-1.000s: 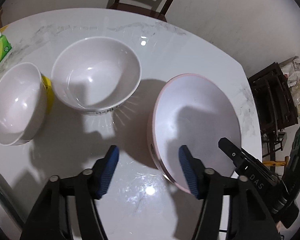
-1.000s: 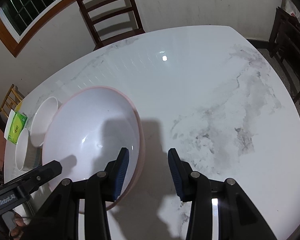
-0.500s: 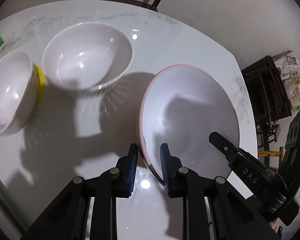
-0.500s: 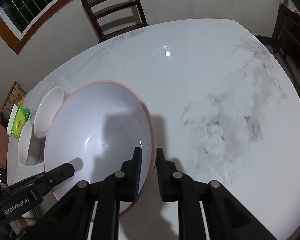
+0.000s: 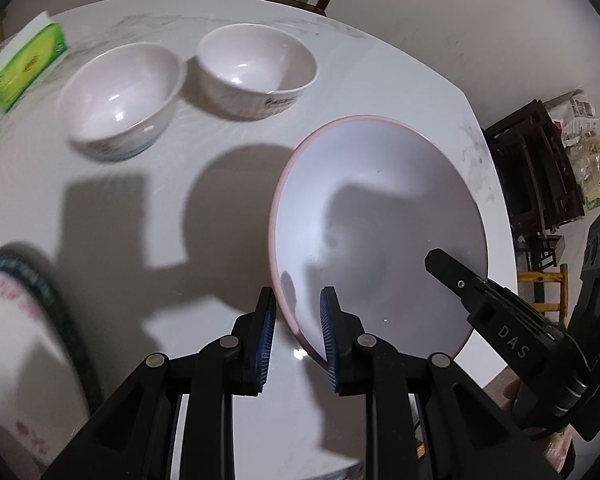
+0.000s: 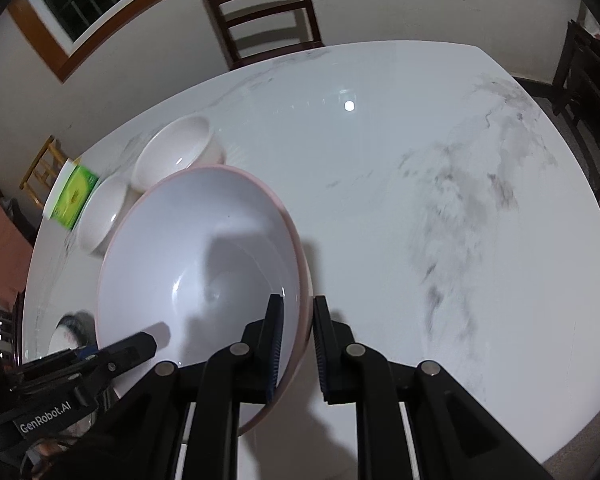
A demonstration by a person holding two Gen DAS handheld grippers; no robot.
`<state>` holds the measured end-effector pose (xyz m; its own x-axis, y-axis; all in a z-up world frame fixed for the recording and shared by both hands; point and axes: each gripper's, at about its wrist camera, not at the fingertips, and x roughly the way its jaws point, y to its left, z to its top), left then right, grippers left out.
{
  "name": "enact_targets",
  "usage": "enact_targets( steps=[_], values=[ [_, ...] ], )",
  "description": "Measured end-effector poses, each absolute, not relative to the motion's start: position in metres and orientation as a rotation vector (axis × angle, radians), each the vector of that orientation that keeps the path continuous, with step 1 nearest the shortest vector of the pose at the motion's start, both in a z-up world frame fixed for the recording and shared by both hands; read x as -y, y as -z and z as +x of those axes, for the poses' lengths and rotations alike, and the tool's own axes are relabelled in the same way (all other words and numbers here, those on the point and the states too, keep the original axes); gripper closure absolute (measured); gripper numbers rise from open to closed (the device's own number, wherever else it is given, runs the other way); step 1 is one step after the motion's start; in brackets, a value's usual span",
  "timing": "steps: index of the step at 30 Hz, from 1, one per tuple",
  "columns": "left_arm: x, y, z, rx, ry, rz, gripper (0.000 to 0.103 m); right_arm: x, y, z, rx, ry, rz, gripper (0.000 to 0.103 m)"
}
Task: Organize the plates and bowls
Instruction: 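Carry the pink bowl with both tools beside the plate stack and lower it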
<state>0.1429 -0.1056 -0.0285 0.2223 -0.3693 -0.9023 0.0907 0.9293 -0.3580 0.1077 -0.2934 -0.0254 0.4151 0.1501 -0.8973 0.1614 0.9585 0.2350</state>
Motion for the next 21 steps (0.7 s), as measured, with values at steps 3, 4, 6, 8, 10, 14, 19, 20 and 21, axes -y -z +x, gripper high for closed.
enact_targets(
  steps=[3, 4, 6, 8, 10, 14, 19, 20, 21],
  values=[
    [0.091, 0.026, 0.125, -1.312, 0.313, -0.243, 0.083, 0.280, 0.024, 0.093, -1.156, -0.013, 0.304, 0.088],
    [0.086, 0.026, 0.120, -1.313, 0.309, -0.244, 0.083, 0.275, 0.024, 0.087, -1.160, -0.021, 0.304, 0.087],
    [0.077, 0.026, 0.110, -1.316, 0.304, -0.241, 0.083, 0.265, 0.026, 0.077, -1.167, -0.034, 0.303, 0.087],
    [0.071, 0.028, 0.104, -1.319, 0.298, -0.243, 0.083, 0.254, 0.029, 0.068, -1.177, -0.045, 0.297, 0.087],
    [0.063, 0.030, 0.099, -1.323, 0.292, -0.245, 0.083, 0.248, 0.031, 0.060, -1.184, -0.056, 0.295, 0.086],
    [0.055, 0.036, 0.087, -1.334, 0.283, -0.244, 0.083, 0.234, 0.037, 0.047, -1.200, -0.070, 0.287, 0.085],
    [0.046, 0.047, 0.078, -1.342, 0.279, -0.249, 0.083, 0.226, 0.044, 0.038, -1.217, -0.076, 0.273, 0.085],
    [0.045, 0.049, 0.076, -1.342, 0.277, -0.249, 0.083, 0.225, 0.046, 0.036, -1.221, -0.076, 0.272, 0.085],
    [0.047, 0.051, 0.075, -1.340, 0.275, -0.247, 0.083, 0.224, 0.047, 0.036, -1.222, -0.077, 0.272, 0.085]
  ],
)
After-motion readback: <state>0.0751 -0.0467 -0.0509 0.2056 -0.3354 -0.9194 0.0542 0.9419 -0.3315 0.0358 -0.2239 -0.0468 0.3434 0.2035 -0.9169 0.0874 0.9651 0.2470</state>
